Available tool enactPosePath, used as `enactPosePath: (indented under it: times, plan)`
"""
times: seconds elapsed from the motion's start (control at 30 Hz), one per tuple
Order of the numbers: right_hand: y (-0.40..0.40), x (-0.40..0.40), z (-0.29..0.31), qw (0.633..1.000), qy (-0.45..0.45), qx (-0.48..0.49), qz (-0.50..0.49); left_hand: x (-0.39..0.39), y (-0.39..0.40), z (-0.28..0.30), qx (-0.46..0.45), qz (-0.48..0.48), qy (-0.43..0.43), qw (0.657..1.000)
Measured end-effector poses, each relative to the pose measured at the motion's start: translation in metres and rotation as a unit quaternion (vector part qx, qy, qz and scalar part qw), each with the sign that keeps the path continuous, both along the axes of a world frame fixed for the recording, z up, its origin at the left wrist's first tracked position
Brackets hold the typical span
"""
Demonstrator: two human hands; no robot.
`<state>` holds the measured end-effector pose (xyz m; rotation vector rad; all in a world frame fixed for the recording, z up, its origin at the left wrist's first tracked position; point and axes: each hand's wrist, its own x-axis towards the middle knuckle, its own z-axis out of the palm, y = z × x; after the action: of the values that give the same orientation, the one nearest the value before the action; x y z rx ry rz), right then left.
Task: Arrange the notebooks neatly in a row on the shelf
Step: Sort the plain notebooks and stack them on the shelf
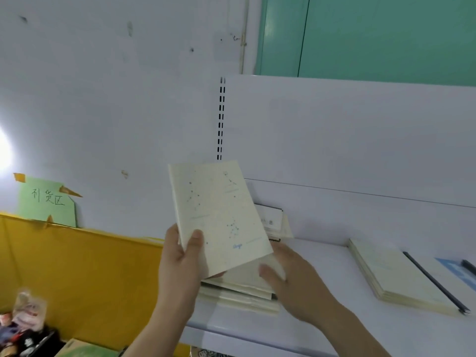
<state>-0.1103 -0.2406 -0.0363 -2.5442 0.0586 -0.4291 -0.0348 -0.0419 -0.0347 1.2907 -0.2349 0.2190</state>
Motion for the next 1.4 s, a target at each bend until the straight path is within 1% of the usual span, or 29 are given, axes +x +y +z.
enactPosePath:
  times: [0.07,0.13,0.2,0.23,0.37,0.43,0.53,0.6,0.67,0.73,0.8,0.87,0.9,0.93,1.03,1.1,1.27,1.4]
  plan:
    - [0.005,0.013,-0.016,0.992,0.043,-0.108,0.042,0.0,0.008,-0.002,0.006,0.014,0.002,1.0]
    - [0.012,0.018,-0.026,0.976,0.058,-0.204,0.055,0.0,0.015,-0.004,0.015,0.019,0.001,1.0]
    - [0.016,0.015,-0.024,0.965,0.043,-0.255,0.034,0.0,0.021,-0.004,0.03,0.019,-0.007,0.999]
    - [0.016,0.012,-0.019,0.965,0.039,-0.26,0.026,0.0,0.023,-0.004,0.037,0.017,-0.012,0.999]
    - [0.008,-0.002,0.002,0.98,0.032,-0.198,0.022,-0.001,0.03,-0.001,0.063,0.02,-0.03,0.997]
    - [-0.004,-0.009,0.014,0.986,0.017,-0.166,-0.022,-0.004,0.031,0.001,0.073,0.016,-0.034,0.997]
    - [-0.025,-0.025,0.034,0.987,-0.034,-0.123,-0.1,-0.008,0.03,0.002,0.087,0.026,-0.036,0.995]
    - [-0.031,-0.042,0.049,0.99,-0.054,-0.05,-0.124,-0.008,0.027,0.003,0.09,0.037,-0.031,0.995]
    - [-0.03,-0.061,0.062,0.987,-0.09,0.038,-0.124,-0.009,0.022,0.002,0.092,0.035,-0.022,0.995]
    - [-0.027,-0.075,0.069,0.969,-0.158,0.14,-0.127,-0.012,0.015,0.0,0.092,0.021,-0.012,0.995]
    - [-0.021,-0.084,0.071,0.93,-0.206,0.281,-0.121,-0.019,0.005,0.0,0.096,-0.002,-0.011,0.995]
    - [-0.014,-0.087,0.07,0.885,-0.207,0.403,-0.104,-0.028,-0.008,0.001,0.09,-0.029,-0.009,0.995]
    - [-0.01,-0.087,0.068,0.868,-0.202,0.441,-0.109,-0.032,-0.015,0.003,0.083,-0.043,-0.007,0.996]
    - [-0.007,-0.083,0.063,0.859,-0.197,0.455,-0.126,-0.038,-0.022,0.004,0.072,-0.058,-0.003,0.996]
    - [-0.002,-0.071,0.039,0.876,-0.169,0.397,-0.214,-0.055,-0.045,0.007,0.046,-0.096,0.005,0.994]
    - [0.001,-0.068,0.029,0.875,-0.153,0.387,-0.248,-0.065,-0.058,0.007,0.047,-0.101,0.015,0.994]
    - [-0.005,-0.081,0.012,0.87,-0.137,0.395,-0.261,-0.078,-0.075,-0.001,0.065,-0.109,0.029,0.991]
    - [-0.021,-0.097,0.01,0.863,-0.136,0.388,-0.292,-0.081,-0.094,-0.014,0.11,-0.178,0.013,0.978]
